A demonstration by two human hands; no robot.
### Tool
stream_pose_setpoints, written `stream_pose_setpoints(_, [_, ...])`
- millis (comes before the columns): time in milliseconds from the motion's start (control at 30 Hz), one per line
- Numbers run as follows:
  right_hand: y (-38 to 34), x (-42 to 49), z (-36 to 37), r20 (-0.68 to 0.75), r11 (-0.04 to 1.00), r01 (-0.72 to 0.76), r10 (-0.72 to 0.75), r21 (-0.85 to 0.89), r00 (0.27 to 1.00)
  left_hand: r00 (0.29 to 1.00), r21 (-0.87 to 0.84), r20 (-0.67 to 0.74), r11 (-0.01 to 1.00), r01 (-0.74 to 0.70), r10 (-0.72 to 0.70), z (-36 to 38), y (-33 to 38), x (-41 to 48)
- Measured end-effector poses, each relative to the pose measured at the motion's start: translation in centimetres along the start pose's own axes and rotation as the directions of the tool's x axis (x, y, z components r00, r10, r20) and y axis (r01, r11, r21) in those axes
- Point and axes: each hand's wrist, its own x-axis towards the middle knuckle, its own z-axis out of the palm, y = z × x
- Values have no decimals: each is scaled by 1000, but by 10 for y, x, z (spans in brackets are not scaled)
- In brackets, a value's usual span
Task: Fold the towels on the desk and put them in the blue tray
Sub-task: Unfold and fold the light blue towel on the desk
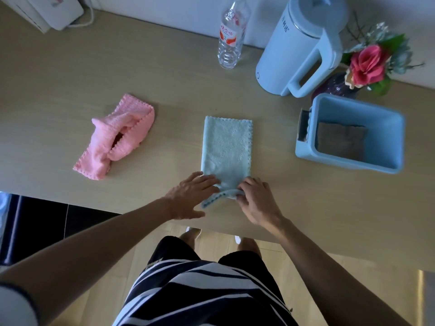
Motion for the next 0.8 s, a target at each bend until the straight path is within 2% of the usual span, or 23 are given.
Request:
stream_pose_setpoints(67, [0,-5,-15,54,979,-27,16,202,998,985,-161,-158,986,39,-64,-3,6,0])
stream_pose_setpoints(100, [-2,-10,-25,68,932,-49,26,358,997,968,-292,-206,953,77,-142,-9,12,0])
stream_pose_setpoints(167, [-3,-16,-40,126,754,-125,56,645,990,935,-537,-139,819,205,-325,-22,24,2])
stream_pose_setpoints(200, [-3,-19,-46,153,677,-150,56,721,987,913,-612,-72,740,278,-402,-26,26,3])
stream_pose_setpoints(300, [2,-21,-52,193,597,-189,59,779,979,838,-698,116,557,451,-533,-29,26,9])
stream_pose_setpoints(367, [4,-19,-51,203,582,-223,101,782,974,798,-716,189,476,511,-573,-30,20,14])
stream_pose_setpoints(467, [4,-9,-43,146,567,-228,185,791,972,759,-744,253,382,549,-599,-28,10,20])
stream_pose_setpoints(567, [3,8,-37,92,532,-262,325,805,941,751,-814,280,267,516,-598,-29,6,25])
stream_pose_setpoints(700, [1,32,-29,34,571,-284,409,771,912,757,-838,270,242,490,-595,-28,5,29])
stream_pose_setpoints(800, [4,45,-24,-15,641,-277,410,716,912,719,-817,302,219,534,-626,-24,2,28])
